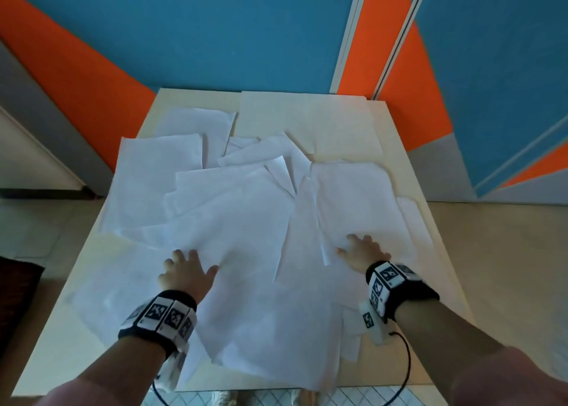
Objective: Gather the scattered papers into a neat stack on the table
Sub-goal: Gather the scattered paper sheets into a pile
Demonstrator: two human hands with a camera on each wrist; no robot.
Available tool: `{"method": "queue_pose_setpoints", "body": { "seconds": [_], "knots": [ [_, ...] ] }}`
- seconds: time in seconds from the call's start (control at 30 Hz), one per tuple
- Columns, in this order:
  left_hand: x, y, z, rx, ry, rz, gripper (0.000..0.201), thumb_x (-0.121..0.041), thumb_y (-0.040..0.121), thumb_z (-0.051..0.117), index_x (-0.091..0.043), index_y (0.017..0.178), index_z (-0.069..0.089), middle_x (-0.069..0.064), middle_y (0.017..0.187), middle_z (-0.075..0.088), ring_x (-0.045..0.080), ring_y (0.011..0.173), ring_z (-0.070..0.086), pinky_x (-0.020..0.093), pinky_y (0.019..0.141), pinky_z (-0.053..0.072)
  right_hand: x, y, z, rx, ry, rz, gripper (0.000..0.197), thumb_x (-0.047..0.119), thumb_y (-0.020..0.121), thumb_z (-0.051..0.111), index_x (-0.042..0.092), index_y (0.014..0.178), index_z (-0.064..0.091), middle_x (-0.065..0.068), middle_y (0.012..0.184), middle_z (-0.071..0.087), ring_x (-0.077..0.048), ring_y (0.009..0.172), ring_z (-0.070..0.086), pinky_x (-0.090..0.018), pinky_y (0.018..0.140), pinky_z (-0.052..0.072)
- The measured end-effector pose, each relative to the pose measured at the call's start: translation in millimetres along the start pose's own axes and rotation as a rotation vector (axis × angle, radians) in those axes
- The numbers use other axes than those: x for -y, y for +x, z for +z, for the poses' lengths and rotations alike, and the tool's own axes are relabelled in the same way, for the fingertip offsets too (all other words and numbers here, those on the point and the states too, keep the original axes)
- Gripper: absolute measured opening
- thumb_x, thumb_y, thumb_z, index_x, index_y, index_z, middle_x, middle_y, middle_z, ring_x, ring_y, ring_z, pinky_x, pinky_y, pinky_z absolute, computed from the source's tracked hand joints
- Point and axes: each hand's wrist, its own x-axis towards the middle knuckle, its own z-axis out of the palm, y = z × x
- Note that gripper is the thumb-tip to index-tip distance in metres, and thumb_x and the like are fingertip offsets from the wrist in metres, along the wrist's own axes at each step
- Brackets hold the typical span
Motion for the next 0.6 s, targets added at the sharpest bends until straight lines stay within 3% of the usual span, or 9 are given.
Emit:
{"method": "queue_pose_setpoints", "body": {
  "seconds": [0.1, 0.2, 0.3, 0.4, 0.5, 0.6],
  "knots": [
    [2, 18, -22, -0.044, -0.039, 0.009, 0.057, -0.05, 0.089, 0.048, -0.015, 0.134, 0.044, 0.013, 0.135, 0.04, 0.033, 0.125, 0.043, 0.044, 0.097, 0.044, -14, 12, -23, -0.094, 0.072, 0.033, 0.052, 0.041, 0.092, 0.047, 0.018, 0.138, 0.042, -0.012, 0.143, 0.038, -0.035, 0.13, 0.039, -0.047, 0.108, 0.032],
    [5, 41, -40, -0.085, -0.12, 0.059, 0.058, -0.042, 0.086, 0.058, -0.013, 0.135, 0.045, 0.015, 0.138, 0.038, 0.036, 0.127, 0.04, 0.048, 0.1, 0.043, -35, 24, -38, -0.197, 0.149, 0.14, 0.05, 0.033, 0.087, 0.057, 0.013, 0.132, 0.047, -0.016, 0.138, 0.037, -0.038, 0.128, 0.037, -0.049, 0.106, 0.034],
    [6, 61, -48, -0.091, -0.176, 0.079, 0.075, -0.043, 0.081, 0.065, -0.016, 0.144, 0.034, 0.012, 0.153, 0.024, 0.034, 0.139, 0.027, 0.052, 0.108, 0.035, -52, 31, -37, -0.246, 0.296, 0.298, 0.071, 0.033, 0.076, 0.07, 0.014, 0.136, 0.036, -0.017, 0.141, 0.028, -0.038, 0.132, 0.028, -0.052, 0.106, 0.033],
    [11, 76, -43, -0.018, -0.162, 0.061, 0.098, -0.054, 0.076, 0.066, -0.02, 0.151, 0.013, 0.007, 0.16, 0.008, 0.031, 0.147, 0.011, 0.055, 0.113, 0.023, -62, 34, -31, -0.197, 0.429, 0.411, 0.1, 0.038, 0.07, 0.078, 0.015, 0.146, 0.018, -0.018, 0.151, 0.017, -0.038, 0.14, 0.018, -0.053, 0.11, 0.027],
    [13, 81, -40, -0.037, -0.157, 0.031, 0.106, -0.062, 0.067, 0.069, -0.018, 0.149, 0.017, 0.014, 0.151, 0.026, 0.034, 0.138, 0.029, 0.053, 0.107, 0.032, -59, 43, -29, -0.158, 0.434, 0.424, 0.113, 0.04, 0.066, 0.082, 0.011, 0.149, 0.01, -0.019, 0.154, 0.014, -0.038, 0.142, 0.019, -0.052, 0.113, 0.027],
    [11, 79, -41, -0.066, -0.18, 0.018, 0.093, -0.059, 0.068, 0.07, -0.011, 0.139, 0.035, 0.017, 0.136, 0.048, 0.034, 0.126, 0.046, 0.046, 0.101, 0.038, -50, 47, -25, -0.138, 0.518, 0.377, 0.107, 0.029, 0.064, 0.086, -0.001, 0.143, 0.021, -0.023, 0.147, 0.033, -0.039, 0.134, 0.036, -0.046, 0.107, 0.038]
  ]
}}
